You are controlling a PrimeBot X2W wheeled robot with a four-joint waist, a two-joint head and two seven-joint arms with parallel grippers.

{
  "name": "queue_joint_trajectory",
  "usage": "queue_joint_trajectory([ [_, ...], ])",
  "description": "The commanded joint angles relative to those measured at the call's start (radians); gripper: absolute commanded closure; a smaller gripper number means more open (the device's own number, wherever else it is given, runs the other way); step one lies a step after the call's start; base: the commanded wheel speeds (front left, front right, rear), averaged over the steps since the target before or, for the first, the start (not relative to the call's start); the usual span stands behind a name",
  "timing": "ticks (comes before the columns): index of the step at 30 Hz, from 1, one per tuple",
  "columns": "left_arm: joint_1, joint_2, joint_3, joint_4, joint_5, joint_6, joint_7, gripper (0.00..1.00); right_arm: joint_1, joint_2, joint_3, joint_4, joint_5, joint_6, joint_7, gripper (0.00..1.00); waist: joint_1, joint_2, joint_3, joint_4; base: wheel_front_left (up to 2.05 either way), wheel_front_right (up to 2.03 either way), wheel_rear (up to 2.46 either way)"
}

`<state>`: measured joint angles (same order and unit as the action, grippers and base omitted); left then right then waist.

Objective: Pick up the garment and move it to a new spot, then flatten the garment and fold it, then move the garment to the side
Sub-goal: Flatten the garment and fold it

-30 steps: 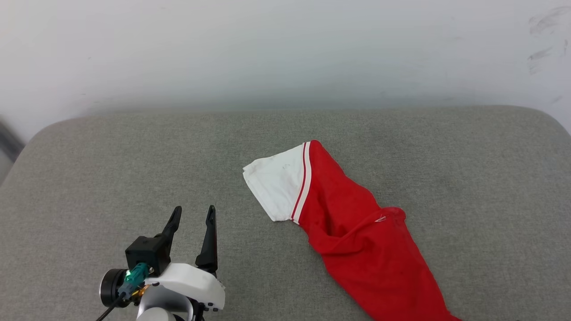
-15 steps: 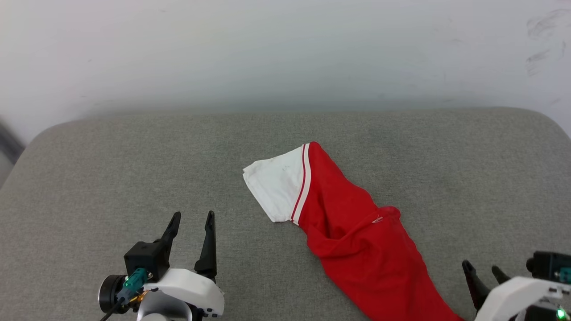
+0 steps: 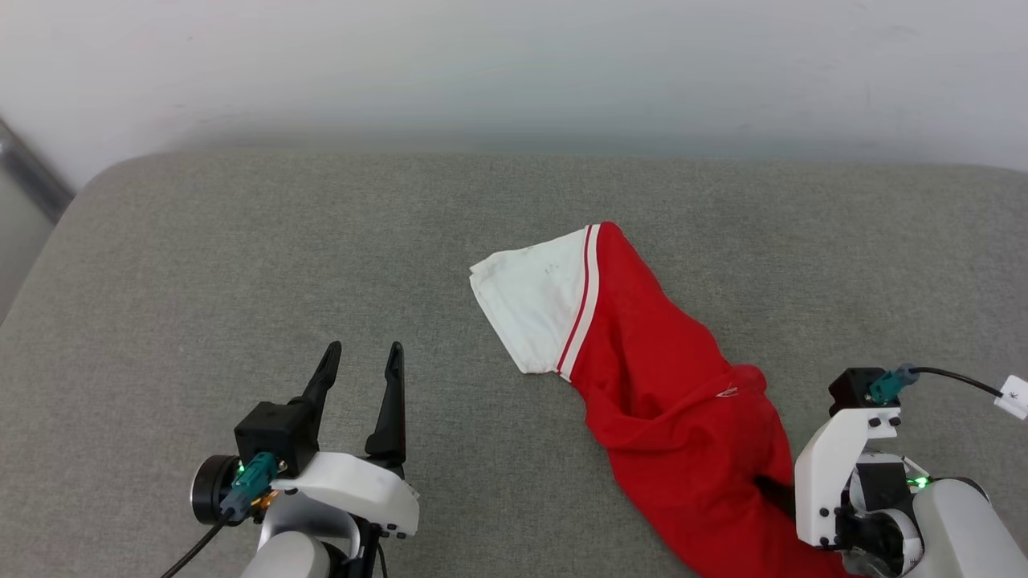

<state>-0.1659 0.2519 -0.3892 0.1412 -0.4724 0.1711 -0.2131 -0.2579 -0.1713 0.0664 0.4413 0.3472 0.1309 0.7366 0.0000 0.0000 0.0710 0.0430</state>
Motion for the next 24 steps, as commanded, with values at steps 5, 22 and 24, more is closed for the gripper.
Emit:
queue_joint_trajectory([
  [5, -0.015, -0.012, -0.005, 0.019, -0.006, -0.003, -0.015, 0.00, 0.005, 0.021, 0.041, 0.170, 0.033, -0.001, 0.067, 0.78, 0.0000, 0.0000, 0.011, 0.023, 0.00, 0.00, 0.00],
  [22, 0.036, 0.003, -0.012, 0.033, -0.013, 0.007, -0.010, 0.00, 0.067, 0.069, 0.147, -0.287, 0.067, 0.000, -0.101, 1.00, 0.0000, 0.0000, -0.080, -0.006, 0.00, 0.00, 0.00],
  [24, 0.037, 0.004, -0.014, 0.029, -0.013, 0.009, -0.008, 0.00, 0.117, 0.070, 0.217, -0.357, 0.073, 0.000, -0.080, 1.00, 0.0000, 0.0000, -0.080, -0.007, 0.00, 0.00, 0.00],
])
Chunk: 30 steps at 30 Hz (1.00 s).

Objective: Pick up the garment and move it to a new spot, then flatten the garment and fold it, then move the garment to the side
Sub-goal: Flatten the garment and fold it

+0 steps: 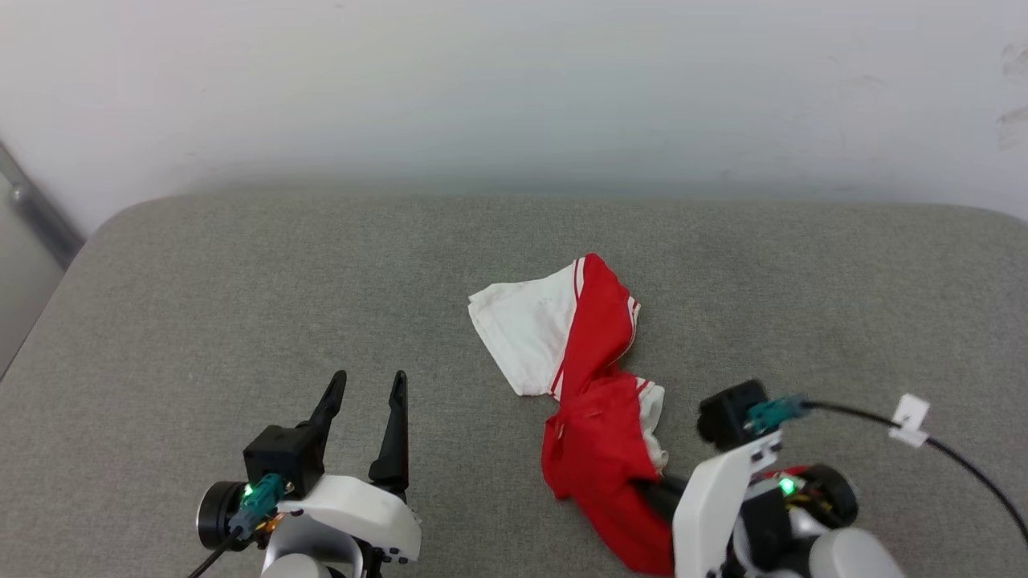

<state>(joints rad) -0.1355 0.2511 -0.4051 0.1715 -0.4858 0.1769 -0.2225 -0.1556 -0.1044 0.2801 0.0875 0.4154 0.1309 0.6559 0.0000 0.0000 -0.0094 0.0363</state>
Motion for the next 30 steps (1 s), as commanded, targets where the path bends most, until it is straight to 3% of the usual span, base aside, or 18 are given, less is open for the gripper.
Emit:
queue_joint_trajectory([
  [1, 0.008, 0.004, 0.000, -0.004, 0.001, 0.004, 0.003, 0.00, 0.038, -0.001, 0.043, -0.027, 0.007, 0.000, 0.013, 1.00, 0.0000, 0.0000, 0.001, 0.000, 0.00, 0.00, 0.00],
  [6, 0.000, 0.002, -0.008, -0.008, -0.002, 0.003, 0.006, 0.00, 0.139, -0.021, 0.184, -0.026, 0.042, 0.000, 0.050, 1.00, 0.0000, 0.0000, 0.008, 0.007, 0.00, 0.00, 0.00],
  [7, -0.001, 0.001, -0.008, -0.008, -0.003, 0.003, 0.005, 0.00, 0.156, -0.017, 0.202, -0.014, 0.054, 0.000, 0.044, 0.70, 0.0000, 0.0000, 0.010, 0.009, 0.00, 0.00, 0.00],
  [8, 0.000, 0.000, -0.007, -0.008, -0.006, 0.003, 0.005, 0.00, 0.164, -0.022, 0.223, 0.000, 0.055, 0.000, 0.032, 0.00, 0.0000, 0.0000, 0.012, 0.010, 0.00, 0.00, 0.00],
  [13, -0.001, 0.009, -0.004, -0.007, -0.009, 0.006, 0.003, 0.00, 0.189, -0.008, 0.202, 0.030, 0.061, 0.000, -0.118, 0.00, 0.0000, 0.0000, 0.017, 0.017, 0.00, 0.00, 0.00],
  [19, 0.015, 0.015, 0.001, -0.010, -0.012, 0.018, 0.001, 0.00, 0.199, 0.007, 0.133, -0.026, 0.050, 0.000, -0.268, 0.00, 0.0000, 0.0000, 0.007, 0.009, 0.00, 0.00, 0.00],
  [23, 0.018, 0.016, -0.001, -0.013, -0.014, 0.020, 0.000, 0.00, 0.184, 0.010, 0.062, -0.048, 0.040, 0.000, -0.270, 0.00, 0.0000, 0.0000, 0.004, 0.004, 0.00, 0.00, 0.00],
  [30, -0.006, 0.010, -0.010, -0.014, -0.014, 0.017, 0.003, 0.00, 0.097, -0.004, 0.004, 0.017, 0.034, 0.000, -0.167, 0.00, 0.0000, 0.0000, 0.021, 0.016, 0.00, 0.00, 0.00],
])
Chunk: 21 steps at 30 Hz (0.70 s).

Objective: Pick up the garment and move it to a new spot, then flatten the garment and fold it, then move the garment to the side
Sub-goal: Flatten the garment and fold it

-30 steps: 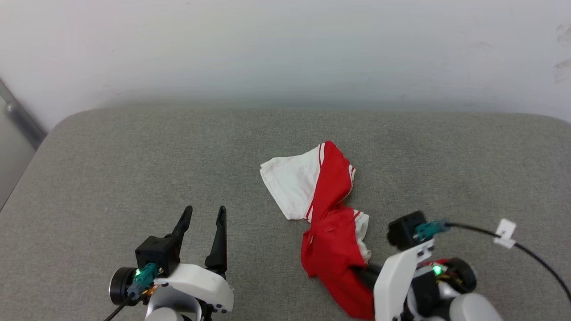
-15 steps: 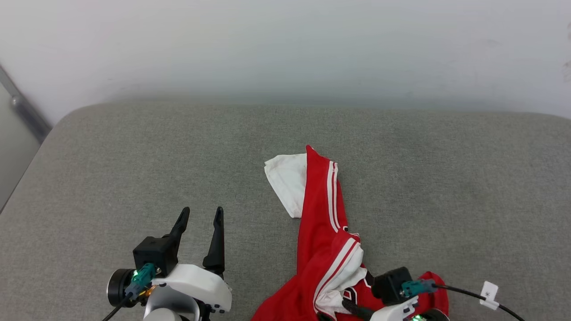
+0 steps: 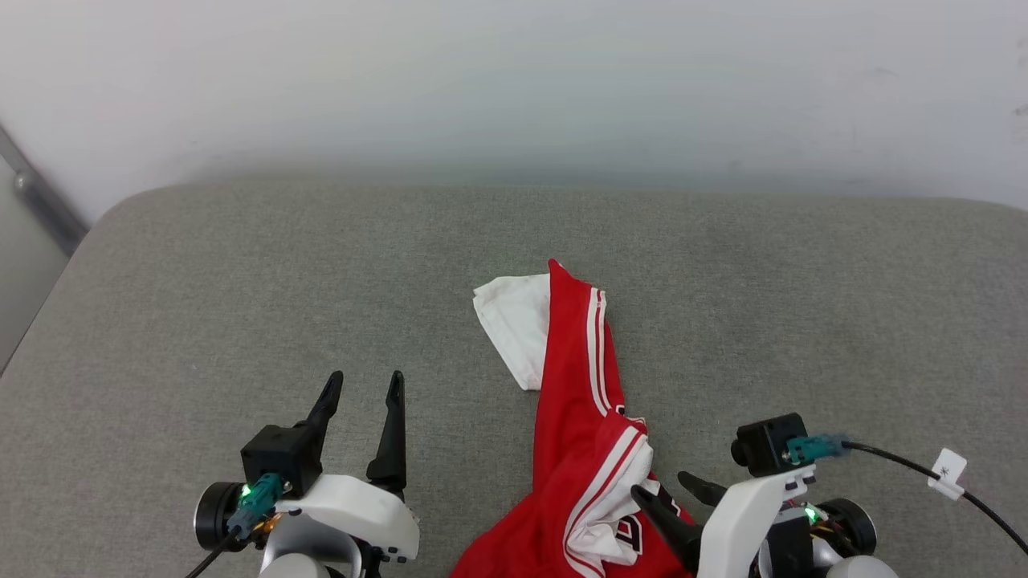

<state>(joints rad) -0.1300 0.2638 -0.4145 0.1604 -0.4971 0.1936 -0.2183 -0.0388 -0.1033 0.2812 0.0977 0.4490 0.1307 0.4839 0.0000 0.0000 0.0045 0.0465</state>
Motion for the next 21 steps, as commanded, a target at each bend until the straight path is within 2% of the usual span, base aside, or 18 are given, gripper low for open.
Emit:
queue_joint_trajectory([
  [1, -0.023, -0.005, -0.006, -0.003, -0.001, -0.004, -0.003, 0.00, -0.066, -0.015, 0.033, 0.057, 0.017, 0.000, 0.053, 0.00, 0.0000, 0.0000, 0.021, 0.020, 0.00, 0.00, 0.00],
  [7, -0.044, -0.013, -0.009, 0.005, -0.003, -0.009, -0.011, 0.00, -0.150, -0.031, 0.105, 0.140, 0.059, 0.000, 0.084, 0.00, 0.0000, 0.0000, 0.052, 0.045, 0.00, 0.00, 0.00],
  [8, -0.045, -0.014, -0.009, 0.008, -0.004, -0.009, -0.013, 0.00, -0.157, -0.033, 0.112, 0.148, 0.067, 0.000, 0.083, 0.62, 0.0000, 0.0000, 0.055, 0.047, 0.00, 0.00, 0.00],
  [9, -0.046, -0.015, -0.009, 0.010, -0.004, -0.008, -0.014, 0.00, -0.164, -0.034, 0.119, 0.152, 0.075, 0.000, 0.080, 1.00, 0.0000, 0.0000, 0.055, 0.048, 0.00, 0.00, 0.00],
  [16, -0.032, -0.016, 0.002, 0.024, -0.009, -0.005, -0.025, 0.00, -0.190, -0.081, 0.118, 0.109, 0.087, 0.000, 0.064, 1.00, 0.0000, 0.0000, 0.047, 0.037, 0.00, 0.00, 0.00],
  [21, -0.026, -0.021, 0.003, 0.024, -0.012, 0.000, -0.029, 0.00, -0.195, -0.127, 0.009, 0.053, 0.050, 0.000, 0.075, 1.00, 0.0000, 0.0000, 0.042, 0.014, 0.00, 0.00, 0.00],
])
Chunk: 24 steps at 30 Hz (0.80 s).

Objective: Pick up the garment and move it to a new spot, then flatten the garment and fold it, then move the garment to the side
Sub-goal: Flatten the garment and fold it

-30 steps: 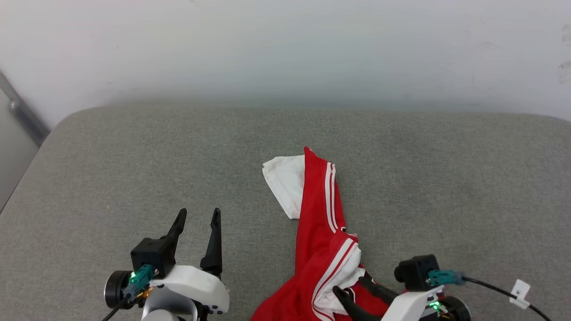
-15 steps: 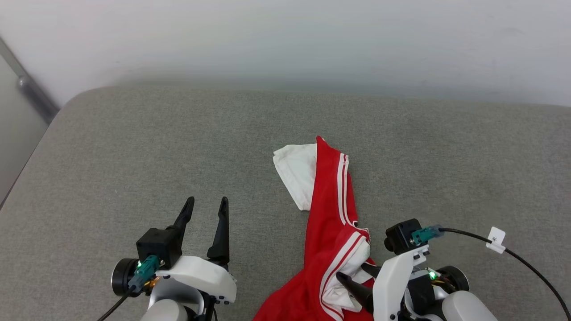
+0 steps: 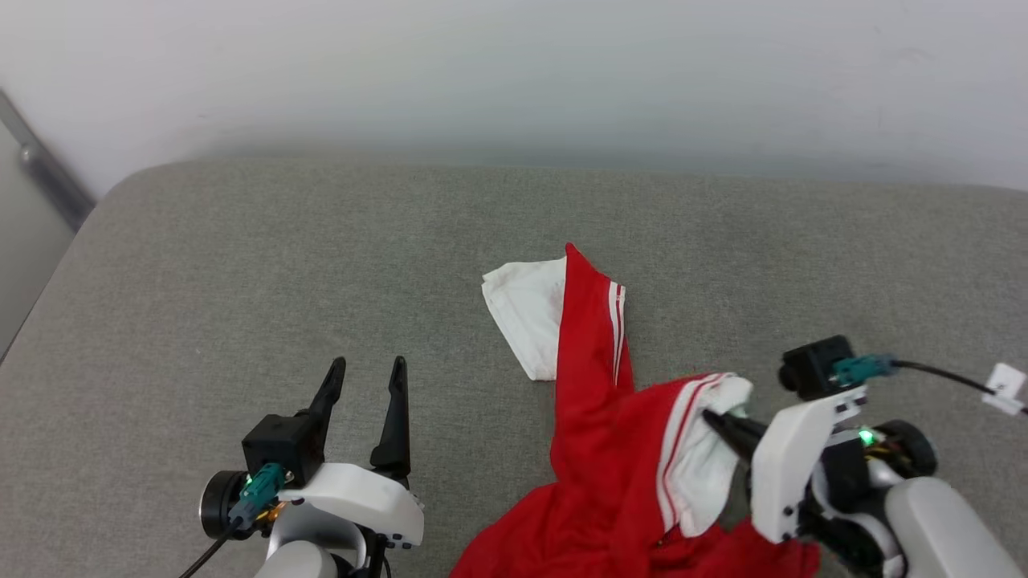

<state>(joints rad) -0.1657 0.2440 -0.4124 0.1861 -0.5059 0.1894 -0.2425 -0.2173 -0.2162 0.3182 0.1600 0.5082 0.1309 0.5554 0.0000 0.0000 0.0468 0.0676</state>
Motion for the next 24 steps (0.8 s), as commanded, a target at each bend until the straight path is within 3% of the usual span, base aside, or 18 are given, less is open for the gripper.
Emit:
queue_joint_trajectory([
  [1, 0.009, -0.001, 0.002, -0.003, -0.003, 0.004, -0.006, 0.00, -0.017, -0.030, -0.064, -0.015, -0.026, 0.000, 0.009, 1.00, 0.0000, 0.0000, 0.001, -0.012, 0.00, 0.00, 0.00],
  [7, 0.002, 0.002, 0.004, -0.004, -0.005, -0.002, -0.010, 0.00, -0.016, -0.085, -0.310, 0.013, -0.101, 0.000, 0.065, 1.00, 0.0000, 0.0000, 0.016, -0.032, 0.00, 0.00, 0.00],
  [10, -0.002, 0.001, 0.003, -0.001, -0.004, -0.003, -0.010, 0.00, -0.004, -0.097, -0.372, 0.059, -0.133, 0.000, 0.073, 1.00, 0.0000, 0.0000, 0.021, -0.035, 0.00, 0.00, 0.00],
  [14, -0.009, 0.000, 0.002, -0.001, -0.004, -0.001, -0.011, 0.00, 0.023, -0.052, -0.457, 0.159, -0.168, 0.000, 0.039, 1.00, 0.0000, 0.0000, 0.035, -0.042, 0.00, 0.00, 0.00],
  [15, -0.010, 0.001, 0.003, 0.000, -0.005, -0.002, -0.012, 0.00, 0.025, -0.034, -0.475, 0.186, -0.168, 0.000, 0.020, 0.94, 0.0000, 0.0000, 0.039, -0.043, 0.00, 0.00, 0.00],
  [16, -0.013, 0.001, 0.004, 0.001, -0.005, -0.003, -0.012, 0.00, 0.027, -0.030, -0.482, 0.205, -0.187, 0.000, -0.006, 0.31, 0.0000, 0.0000, 0.041, -0.044, 0.00, 0.00, 0.00],
  [17, -0.014, 0.002, 0.004, 0.002, -0.006, -0.004, -0.013, 0.00, 0.027, -0.016, -0.490, 0.228, -0.192, 0.000, -0.034, 0.00, 0.0000, 0.0000, 0.043, -0.045, 0.00, 0.00, 0.00],
  [24, -0.002, 0.011, 0.006, 0.014, -0.007, 0.000, -0.012, 0.00, 0.009, 0.024, -0.493, 0.279, -0.222, 0.000, -0.254, 0.00, 0.0000, 0.0000, 0.019, -0.060, 0.00, 0.00, 0.00],
])
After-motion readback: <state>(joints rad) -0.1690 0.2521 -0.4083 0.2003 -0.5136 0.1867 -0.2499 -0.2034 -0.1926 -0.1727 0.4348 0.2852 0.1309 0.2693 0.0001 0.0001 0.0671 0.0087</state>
